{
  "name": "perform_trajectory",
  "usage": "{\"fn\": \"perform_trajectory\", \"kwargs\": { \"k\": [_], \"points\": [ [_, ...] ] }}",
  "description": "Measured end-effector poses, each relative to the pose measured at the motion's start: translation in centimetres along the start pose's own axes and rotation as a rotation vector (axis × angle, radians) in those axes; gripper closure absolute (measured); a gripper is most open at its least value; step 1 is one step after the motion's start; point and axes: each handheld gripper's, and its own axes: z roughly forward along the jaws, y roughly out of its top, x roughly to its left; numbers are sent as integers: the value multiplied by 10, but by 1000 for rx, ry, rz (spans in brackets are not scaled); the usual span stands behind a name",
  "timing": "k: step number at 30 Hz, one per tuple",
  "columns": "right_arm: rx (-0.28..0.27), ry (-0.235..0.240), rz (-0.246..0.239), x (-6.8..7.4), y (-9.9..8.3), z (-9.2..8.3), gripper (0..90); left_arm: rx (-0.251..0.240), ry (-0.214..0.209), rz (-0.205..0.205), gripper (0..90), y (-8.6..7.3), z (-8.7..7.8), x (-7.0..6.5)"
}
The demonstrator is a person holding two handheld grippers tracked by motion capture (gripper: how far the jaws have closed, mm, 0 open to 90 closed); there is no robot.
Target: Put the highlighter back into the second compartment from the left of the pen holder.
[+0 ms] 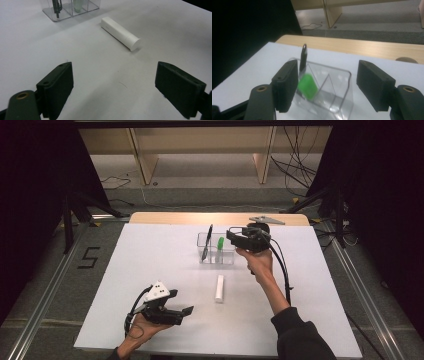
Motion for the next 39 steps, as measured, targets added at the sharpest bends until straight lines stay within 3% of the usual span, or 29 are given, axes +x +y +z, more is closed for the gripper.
{"fn": "perform_trajectory", "kwargs": {
  "k": [9,14,19,31,39],
  "points": [
    [-10,22,-36,-2,-26,-31,296,22,-4,-10,142,0,3,-3],
    [-6,-12,-96,-1,-43,-46,290,31,-8,-16,141,1,5,-7],
    [1,-27,-127,-3,-60,-58,287,48,-6,-21,140,1,9,-12],
    [-26,-10,-100,-5,-88,-84,286,59,7,-48,139,3,14,-13],
    [5,-16,-101,-9,-108,-93,284,32,12,-57,139,8,16,-17]
  ]
}}
